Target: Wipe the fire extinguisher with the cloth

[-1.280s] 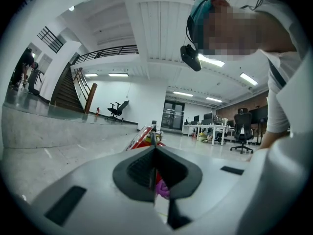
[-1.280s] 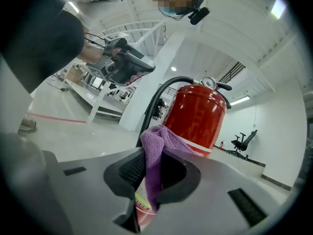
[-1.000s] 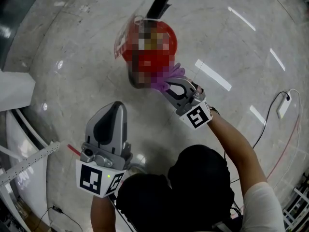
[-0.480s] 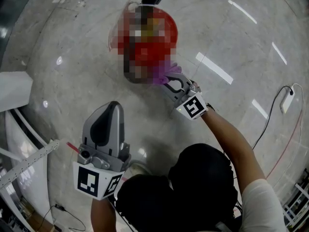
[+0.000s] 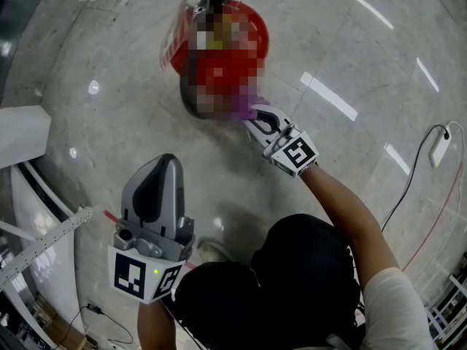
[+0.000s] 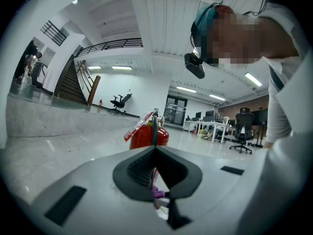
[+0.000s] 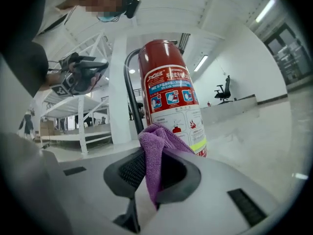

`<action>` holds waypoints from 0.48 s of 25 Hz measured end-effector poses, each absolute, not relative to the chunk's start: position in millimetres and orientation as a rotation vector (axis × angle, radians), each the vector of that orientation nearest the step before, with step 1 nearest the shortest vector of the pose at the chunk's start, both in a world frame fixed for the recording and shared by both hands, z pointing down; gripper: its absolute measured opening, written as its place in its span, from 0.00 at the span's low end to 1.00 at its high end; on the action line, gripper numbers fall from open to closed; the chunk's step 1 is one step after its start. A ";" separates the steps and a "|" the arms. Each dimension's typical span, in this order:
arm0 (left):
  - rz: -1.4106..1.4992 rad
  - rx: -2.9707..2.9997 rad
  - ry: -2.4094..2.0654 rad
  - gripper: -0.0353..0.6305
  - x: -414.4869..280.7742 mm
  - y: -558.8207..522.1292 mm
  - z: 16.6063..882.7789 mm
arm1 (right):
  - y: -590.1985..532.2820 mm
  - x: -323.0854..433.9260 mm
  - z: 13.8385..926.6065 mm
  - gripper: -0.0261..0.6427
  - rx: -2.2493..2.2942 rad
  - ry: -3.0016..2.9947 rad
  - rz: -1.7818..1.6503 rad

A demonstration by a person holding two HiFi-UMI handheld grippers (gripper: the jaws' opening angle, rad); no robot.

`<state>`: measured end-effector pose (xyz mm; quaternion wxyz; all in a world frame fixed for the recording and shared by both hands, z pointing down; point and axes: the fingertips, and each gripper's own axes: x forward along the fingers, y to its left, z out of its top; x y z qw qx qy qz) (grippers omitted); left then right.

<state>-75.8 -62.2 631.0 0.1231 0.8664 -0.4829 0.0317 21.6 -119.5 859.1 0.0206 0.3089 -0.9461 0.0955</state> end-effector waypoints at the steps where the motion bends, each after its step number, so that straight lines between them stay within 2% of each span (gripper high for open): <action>1: 0.094 2.526 -1.404 0.06 -75.1 -61.5 631.7 | -120.1 22.2 859.4 0.13 0.963 -2.950 0.349; 12: 0.100 2.516 -1.389 0.06 -74.0 -55.4 640.8 | -126.6 37.2 874.6 0.13 1.180 -2.920 1.343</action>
